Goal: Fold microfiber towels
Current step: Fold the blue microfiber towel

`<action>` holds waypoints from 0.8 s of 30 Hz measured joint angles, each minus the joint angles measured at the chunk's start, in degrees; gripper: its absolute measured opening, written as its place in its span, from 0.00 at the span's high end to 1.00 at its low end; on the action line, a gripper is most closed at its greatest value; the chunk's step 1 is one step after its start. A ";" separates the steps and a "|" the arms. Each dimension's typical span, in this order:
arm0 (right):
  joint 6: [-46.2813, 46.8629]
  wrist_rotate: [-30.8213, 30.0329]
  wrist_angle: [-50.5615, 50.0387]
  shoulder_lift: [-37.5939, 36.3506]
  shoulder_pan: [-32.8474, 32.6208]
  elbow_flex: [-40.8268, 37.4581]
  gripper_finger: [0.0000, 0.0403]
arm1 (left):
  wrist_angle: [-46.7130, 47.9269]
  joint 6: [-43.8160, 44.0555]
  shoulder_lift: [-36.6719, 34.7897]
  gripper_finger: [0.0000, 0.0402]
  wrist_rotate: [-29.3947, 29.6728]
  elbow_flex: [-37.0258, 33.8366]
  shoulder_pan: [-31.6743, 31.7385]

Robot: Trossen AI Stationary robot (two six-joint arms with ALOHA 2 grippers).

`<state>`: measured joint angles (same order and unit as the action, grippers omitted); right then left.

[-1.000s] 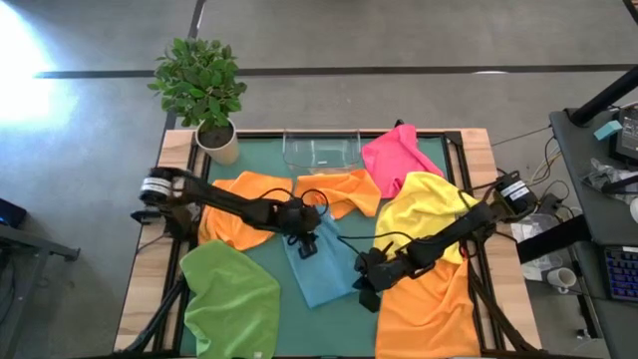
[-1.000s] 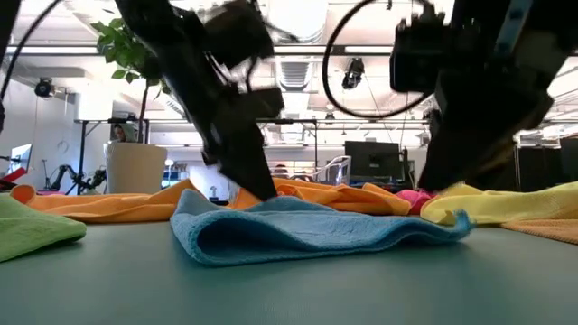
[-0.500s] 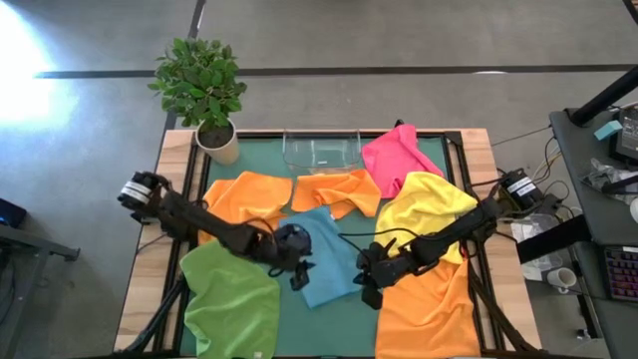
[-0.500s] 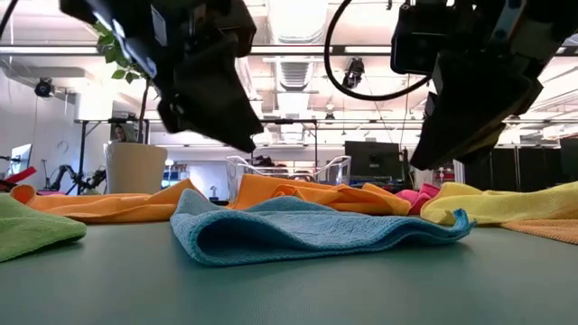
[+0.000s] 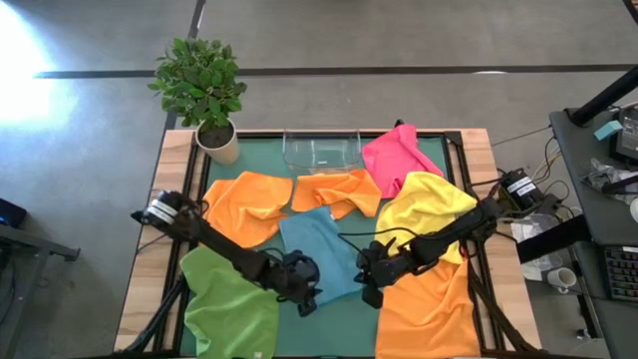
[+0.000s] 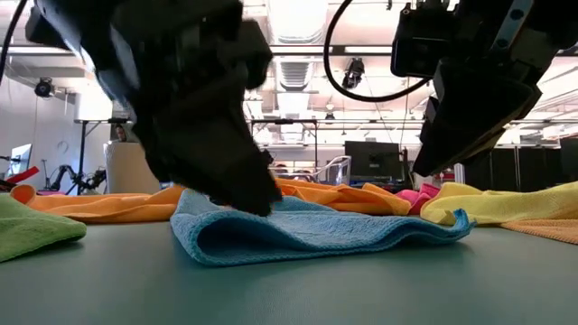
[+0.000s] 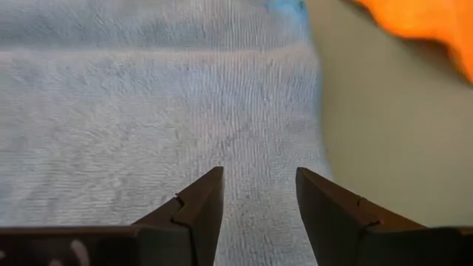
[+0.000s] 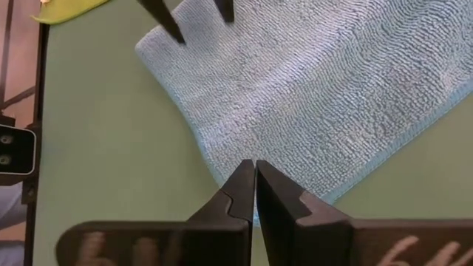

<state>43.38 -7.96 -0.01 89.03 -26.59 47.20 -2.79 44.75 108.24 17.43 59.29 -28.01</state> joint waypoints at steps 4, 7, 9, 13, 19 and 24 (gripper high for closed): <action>0.00 0.45 -0.03 0.00 -0.02 0.00 0.98 | -0.04 0.71 3.00 0.62 -2.54 2.14 -0.38; -0.05 0.45 -0.12 0.00 -0.02 0.00 0.98 | 0.53 1.79 3.60 0.62 -2.38 2.99 -1.25; -0.15 0.44 -0.19 0.00 -0.02 0.00 0.98 | 1.95 2.01 3.52 0.62 -2.56 3.31 -2.11; -0.66 0.46 -0.17 0.00 -0.02 0.00 0.98 | 8.44 2.95 3.13 0.62 -3.04 4.24 -4.12; -0.63 0.46 -0.15 0.00 -0.02 0.00 0.98 | 17.21 2.95 2.97 0.62 -3.65 6.12 -6.28; -0.61 0.47 -0.15 0.00 -0.02 -0.01 0.98 | 20.70 2.95 1.90 0.62 -5.02 6.99 -6.41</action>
<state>42.76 -7.50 -0.16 89.03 -26.61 47.19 17.90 47.70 110.15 12.41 66.28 -34.41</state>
